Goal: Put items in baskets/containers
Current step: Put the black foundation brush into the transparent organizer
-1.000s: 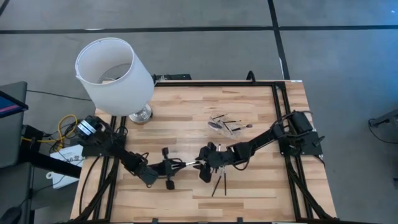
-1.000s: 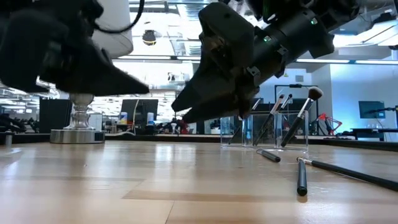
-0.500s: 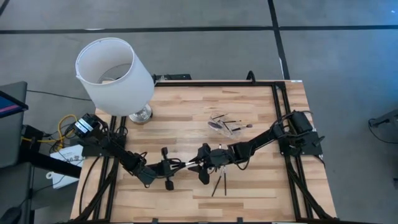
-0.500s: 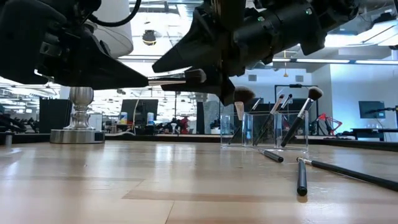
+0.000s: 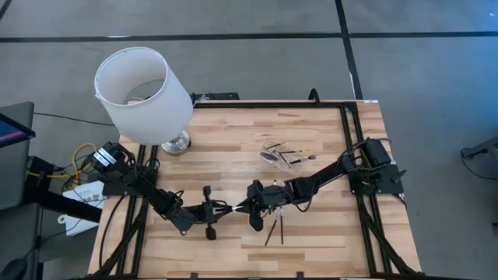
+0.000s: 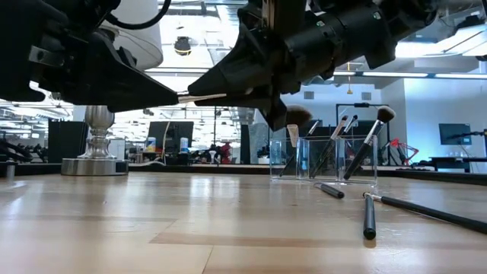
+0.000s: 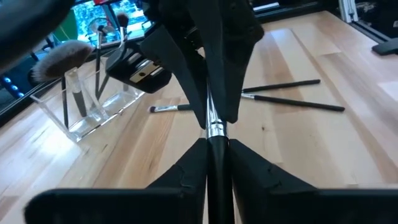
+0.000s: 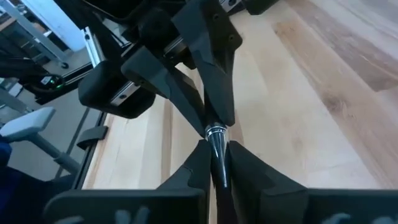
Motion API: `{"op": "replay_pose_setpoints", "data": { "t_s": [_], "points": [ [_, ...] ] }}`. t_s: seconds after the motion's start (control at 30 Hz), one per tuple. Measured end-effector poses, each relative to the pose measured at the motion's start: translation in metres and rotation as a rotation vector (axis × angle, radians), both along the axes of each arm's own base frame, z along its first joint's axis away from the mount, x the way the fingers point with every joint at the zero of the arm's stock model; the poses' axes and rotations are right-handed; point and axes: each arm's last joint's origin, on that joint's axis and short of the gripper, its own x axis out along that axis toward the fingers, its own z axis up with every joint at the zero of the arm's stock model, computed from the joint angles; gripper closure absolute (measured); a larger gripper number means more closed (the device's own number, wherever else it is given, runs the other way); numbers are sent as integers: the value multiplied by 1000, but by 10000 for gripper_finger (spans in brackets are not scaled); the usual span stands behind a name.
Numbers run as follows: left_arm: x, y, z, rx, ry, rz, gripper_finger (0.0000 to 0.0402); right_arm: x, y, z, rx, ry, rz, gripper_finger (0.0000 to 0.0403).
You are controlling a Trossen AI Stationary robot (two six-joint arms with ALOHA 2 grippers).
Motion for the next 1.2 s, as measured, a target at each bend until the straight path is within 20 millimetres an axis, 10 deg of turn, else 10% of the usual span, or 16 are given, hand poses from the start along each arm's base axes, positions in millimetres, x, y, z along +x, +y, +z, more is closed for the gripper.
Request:
{"op": "replay_pose_setpoints", "data": {
  "t_s": [0.47,0.93,1.2],
  "points": [
    [4,6,1,38,-2,39,326,-23,-2,39,0,143,-55,380],
    [5,9,20,-85,-53,-8,325,-108,-29,184,-368,793,-278,380],
    [8,13,19,-108,-50,14,325,-114,-49,184,-437,1015,-197,380]
  ]
}}
